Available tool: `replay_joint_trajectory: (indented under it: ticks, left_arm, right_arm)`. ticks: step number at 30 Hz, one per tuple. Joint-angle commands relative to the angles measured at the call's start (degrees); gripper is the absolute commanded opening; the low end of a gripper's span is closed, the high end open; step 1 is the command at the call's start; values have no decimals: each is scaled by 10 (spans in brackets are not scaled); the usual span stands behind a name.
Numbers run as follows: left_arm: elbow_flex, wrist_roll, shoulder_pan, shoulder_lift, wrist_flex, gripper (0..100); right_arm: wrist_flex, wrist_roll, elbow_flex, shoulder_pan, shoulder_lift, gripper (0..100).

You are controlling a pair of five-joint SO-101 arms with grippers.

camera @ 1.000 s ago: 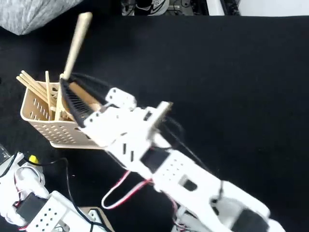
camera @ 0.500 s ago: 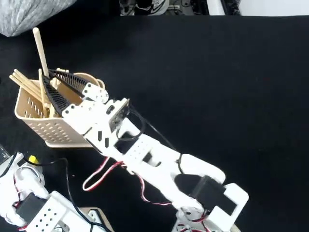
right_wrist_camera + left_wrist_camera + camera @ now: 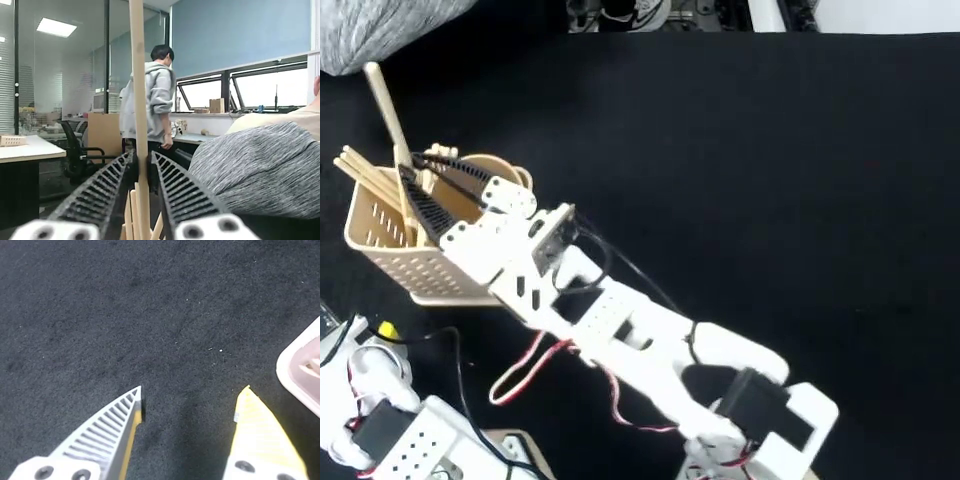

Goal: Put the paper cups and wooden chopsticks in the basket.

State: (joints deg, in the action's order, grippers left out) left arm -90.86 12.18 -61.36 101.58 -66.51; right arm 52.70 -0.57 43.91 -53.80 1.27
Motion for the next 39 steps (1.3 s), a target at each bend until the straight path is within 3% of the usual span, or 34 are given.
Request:
replay_joint_trajectory:
  ticks: [1, 4, 11, 25, 30, 33, 39]
  left_arm:
    - [1, 4, -4, 0, 8, 296]
    - [1, 4, -4, 0, 8, 296]
    - [1, 4, -4, 0, 8, 296]
    - [1, 4, -4, 0, 8, 296]
    - [3, 1, -4, 0, 8, 296]
    - [4, 0, -4, 0, 8, 296]
    - [5, 1, 9, 0, 4, 295]
  right_arm:
    - [-47, -2, 4, -22, 9, 16]
    - [-82, -1, 3, -21, 35, 37]
    - [-153, -1, 3, -21, 66, 230]
    - [-155, 0, 41, -6, 189, 214]
    - [-155, 0, 59, 41, 296, 13]
    - [-158, 0, 77, 78, 363, 38]
    - [-328, 2, 129, 148, 543, 12]
